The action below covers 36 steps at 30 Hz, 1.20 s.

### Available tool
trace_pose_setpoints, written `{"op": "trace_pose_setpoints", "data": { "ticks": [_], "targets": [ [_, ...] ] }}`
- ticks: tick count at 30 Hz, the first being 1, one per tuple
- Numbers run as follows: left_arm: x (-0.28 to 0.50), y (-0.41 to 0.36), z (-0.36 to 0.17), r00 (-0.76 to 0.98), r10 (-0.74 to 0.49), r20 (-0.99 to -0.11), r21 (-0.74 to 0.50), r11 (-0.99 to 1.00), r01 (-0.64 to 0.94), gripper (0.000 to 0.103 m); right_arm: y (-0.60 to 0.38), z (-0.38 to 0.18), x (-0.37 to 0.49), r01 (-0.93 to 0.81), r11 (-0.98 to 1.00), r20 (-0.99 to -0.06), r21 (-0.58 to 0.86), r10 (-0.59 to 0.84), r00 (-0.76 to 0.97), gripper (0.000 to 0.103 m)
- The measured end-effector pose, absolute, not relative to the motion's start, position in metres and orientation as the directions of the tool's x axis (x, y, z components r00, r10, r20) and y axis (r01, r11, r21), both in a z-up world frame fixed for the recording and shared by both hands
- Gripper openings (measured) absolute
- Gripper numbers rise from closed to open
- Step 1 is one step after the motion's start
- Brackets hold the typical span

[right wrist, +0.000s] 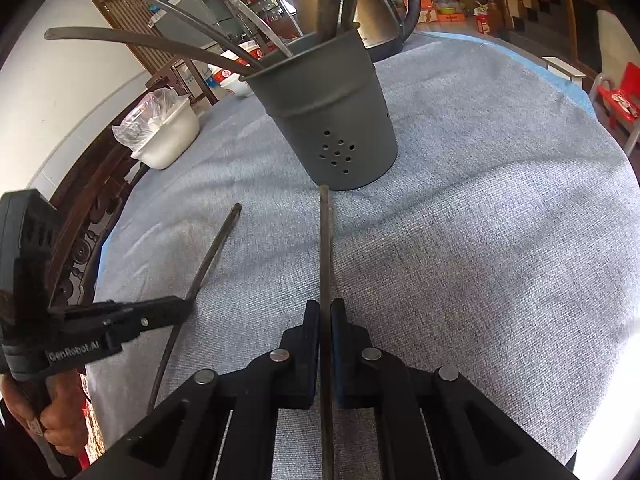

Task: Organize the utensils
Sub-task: 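Hold the chopstick in both grippers and raise it toward the grey cup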

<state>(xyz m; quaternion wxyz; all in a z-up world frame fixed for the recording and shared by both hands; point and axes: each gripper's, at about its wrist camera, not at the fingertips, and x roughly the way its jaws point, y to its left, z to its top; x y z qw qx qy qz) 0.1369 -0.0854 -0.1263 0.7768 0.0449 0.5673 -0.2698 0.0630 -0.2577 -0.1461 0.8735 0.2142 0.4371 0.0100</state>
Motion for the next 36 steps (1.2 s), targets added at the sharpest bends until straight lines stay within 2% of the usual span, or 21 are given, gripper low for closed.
{"op": "trace_pose_setpoints", "data": {
  "ticks": [2,3,4,21,23,25,29,36],
  "targets": [
    [0.145,-0.087,-0.121,0.22,-0.371,-0.902,-0.234,0.849,0.474,0.021,-0.257,-0.146,0.062,0.17,0.908,-0.759,0.382,0.203,0.618,0.007],
    [0.145,-0.087,-0.119,0.229,-0.368,-0.901,-0.227,0.85,0.475,0.029,-0.257,-0.146,0.062,0.171,0.908,-0.759,0.383,0.204,0.618,0.007],
    [0.144,-0.086,-0.116,0.243,-0.362,-0.9,-0.214,0.853,0.476,0.031,-0.257,-0.146,0.062,0.172,0.907,-0.758,0.385,0.205,0.619,0.007],
    [0.14,-0.114,-0.128,0.296,-0.277,-0.914,-0.103,0.865,0.492,0.031,-0.258,-0.146,0.057,0.175,0.902,-0.752,0.395,0.207,0.626,0.008],
    [0.14,-0.116,-0.13,0.295,-0.277,-0.914,-0.101,0.862,0.497,0.029,-0.258,-0.146,0.057,0.173,0.902,-0.751,0.396,0.209,0.626,0.007],
    [0.14,-0.117,-0.131,0.289,-0.281,-0.915,-0.106,0.859,0.501,0.019,-0.258,-0.146,0.056,0.173,0.901,-0.75,0.397,0.21,0.627,0.007],
    [0.14,-0.117,-0.136,0.259,-0.298,-0.919,-0.137,0.857,0.497,0.01,-0.257,-0.145,0.057,0.172,0.903,-0.75,0.393,0.207,0.628,0.008],
    [0.142,-0.106,-0.144,0.199,-0.353,-0.914,-0.237,0.863,0.445,0.007,-0.257,-0.146,0.056,0.172,0.903,-0.748,0.394,0.206,0.631,0.007]
  ]
}}
